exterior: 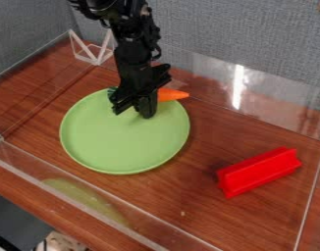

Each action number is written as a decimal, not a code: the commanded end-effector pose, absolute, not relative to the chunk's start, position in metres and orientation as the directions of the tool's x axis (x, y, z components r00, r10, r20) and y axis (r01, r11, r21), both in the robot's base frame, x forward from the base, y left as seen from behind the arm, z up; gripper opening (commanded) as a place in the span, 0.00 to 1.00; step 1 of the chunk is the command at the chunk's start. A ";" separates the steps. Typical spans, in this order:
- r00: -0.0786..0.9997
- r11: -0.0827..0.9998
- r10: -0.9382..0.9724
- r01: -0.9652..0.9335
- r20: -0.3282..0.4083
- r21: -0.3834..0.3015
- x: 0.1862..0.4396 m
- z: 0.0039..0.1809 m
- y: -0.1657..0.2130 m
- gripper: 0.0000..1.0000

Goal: Put the carrot on the green plate

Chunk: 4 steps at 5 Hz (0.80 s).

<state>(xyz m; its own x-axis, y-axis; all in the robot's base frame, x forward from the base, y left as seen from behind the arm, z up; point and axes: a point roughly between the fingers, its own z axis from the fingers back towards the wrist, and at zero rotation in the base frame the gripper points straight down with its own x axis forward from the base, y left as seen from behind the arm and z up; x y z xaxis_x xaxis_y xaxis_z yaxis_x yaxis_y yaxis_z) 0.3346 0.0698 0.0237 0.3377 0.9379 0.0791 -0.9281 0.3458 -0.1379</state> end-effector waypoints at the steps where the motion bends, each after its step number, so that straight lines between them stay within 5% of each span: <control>1: 0.335 0.345 0.938 -0.929 0.090 -0.137 0.325 0.032 0.066 0.00; 2: 0.306 0.318 0.947 -0.938 0.100 -0.138 0.317 0.039 0.067 0.00; 3: 0.282 0.296 0.953 -0.945 0.108 -0.137 0.312 0.043 0.066 1.00; 4: 0.286 0.301 0.951 -0.944 0.116 -0.137 0.313 0.049 0.068 0.00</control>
<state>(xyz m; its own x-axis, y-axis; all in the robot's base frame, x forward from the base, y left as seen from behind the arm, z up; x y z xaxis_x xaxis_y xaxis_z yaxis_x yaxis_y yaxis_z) 0.3034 0.0680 0.0277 0.2825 0.9559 0.0808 -0.9545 0.2885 -0.0755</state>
